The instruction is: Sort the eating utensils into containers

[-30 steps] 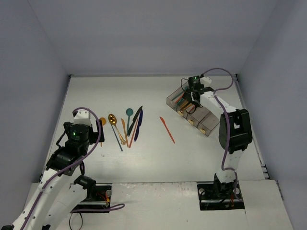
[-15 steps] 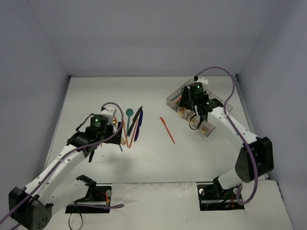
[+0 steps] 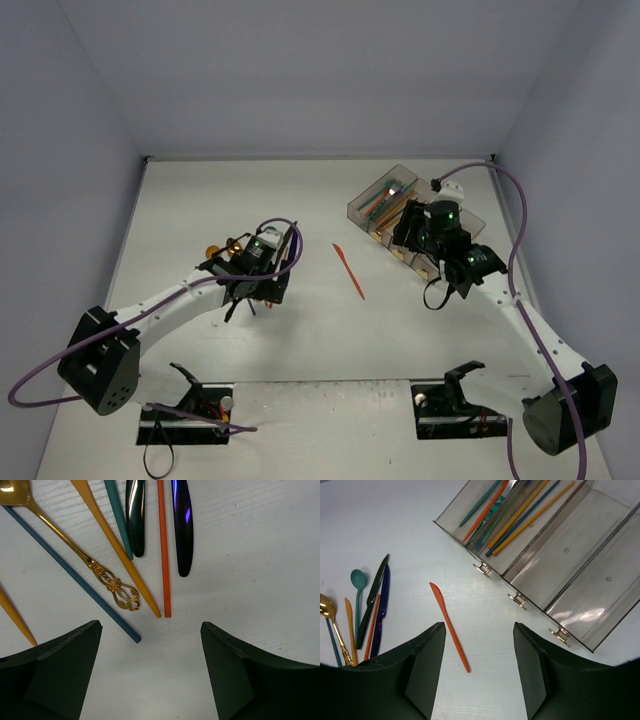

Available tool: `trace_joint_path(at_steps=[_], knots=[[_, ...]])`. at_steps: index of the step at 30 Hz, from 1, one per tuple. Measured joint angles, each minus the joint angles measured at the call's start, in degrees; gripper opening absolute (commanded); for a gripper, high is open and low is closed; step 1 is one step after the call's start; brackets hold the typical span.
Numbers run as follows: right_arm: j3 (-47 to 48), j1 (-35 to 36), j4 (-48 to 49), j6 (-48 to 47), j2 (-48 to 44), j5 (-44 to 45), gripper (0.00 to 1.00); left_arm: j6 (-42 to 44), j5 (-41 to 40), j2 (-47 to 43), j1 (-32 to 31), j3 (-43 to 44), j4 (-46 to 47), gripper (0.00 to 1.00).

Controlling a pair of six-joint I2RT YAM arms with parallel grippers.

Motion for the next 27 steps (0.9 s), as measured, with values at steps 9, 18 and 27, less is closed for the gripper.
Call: trace_joint_path(at_steps=[9, 18, 27], knots=[[-4.4, -0.6, -0.7, 0.1, -2.0, -2.7, 0.54, -0.2, -0.2, 8.2, -1.0, 3.0, 3.8, 0.44], [-4.7, -0.6, -0.7, 0.1, -2.7, -4.2, 0.54, 0.0, -1.3, 16.1, -1.1, 6.0, 4.9, 0.29], [-4.9, -0.7, -1.1, 0.1, -4.3, -4.7, 0.55, -0.4, -1.4, 19.8, -1.3, 8.3, 5.9, 0.24]])
